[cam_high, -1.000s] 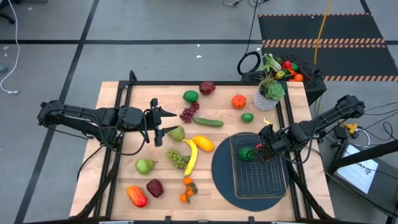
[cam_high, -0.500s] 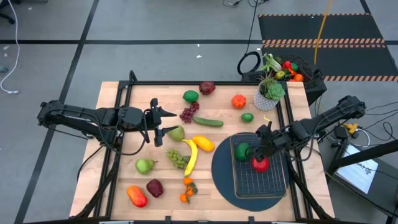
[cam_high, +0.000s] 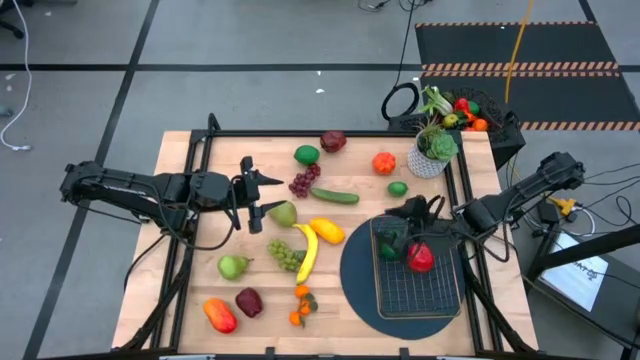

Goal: Build produce basket
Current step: Put the top pear into the wire basket

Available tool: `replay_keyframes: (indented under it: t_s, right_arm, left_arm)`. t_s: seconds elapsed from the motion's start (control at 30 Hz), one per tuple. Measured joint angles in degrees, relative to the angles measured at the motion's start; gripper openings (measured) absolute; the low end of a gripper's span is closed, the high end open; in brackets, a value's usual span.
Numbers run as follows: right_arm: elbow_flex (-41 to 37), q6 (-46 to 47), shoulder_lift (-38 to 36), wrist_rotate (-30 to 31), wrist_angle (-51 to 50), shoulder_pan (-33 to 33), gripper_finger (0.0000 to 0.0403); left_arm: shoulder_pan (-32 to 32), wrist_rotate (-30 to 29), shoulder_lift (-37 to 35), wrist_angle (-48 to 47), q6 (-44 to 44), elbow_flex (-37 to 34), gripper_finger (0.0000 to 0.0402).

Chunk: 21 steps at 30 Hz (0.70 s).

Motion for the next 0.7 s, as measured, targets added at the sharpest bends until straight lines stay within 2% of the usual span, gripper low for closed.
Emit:
replay_keyframes:
  t_s: [0.1,0.23,0.4,0.57,0.7]
  right_arm:
    - [0.00,-5.91,2.41,7.62,0.18,0.17,0.0380]
    - [0.00,-11.66,6.00,13.33,0.35,-0.35,0.0380]
    - [0.00,-18.01,9.14,13.71,0.42,-1.20,0.0379]
    - [0.00,-25.62,9.17,14.59,2.62,-4.38,0.0379]
    - [0.00,-31.84,8.97,9.46,9.04,-7.50,0.0379]
  left_arm:
    - [0.02,-2.97,0.00,0.01,0.50,0.00,0.0228]
    - [0.02,-5.07,0.00,-0.18,1.67,-0.06,0.0228]
    - [0.63,-6.89,0.53,-0.18,1.83,-0.63,0.0228]
    - [2.56,-7.95,2.83,-0.74,0.02,-0.72,0.0228]
    - [2.94,-7.93,5.62,-4.26,-4.44,-0.72,0.0228]
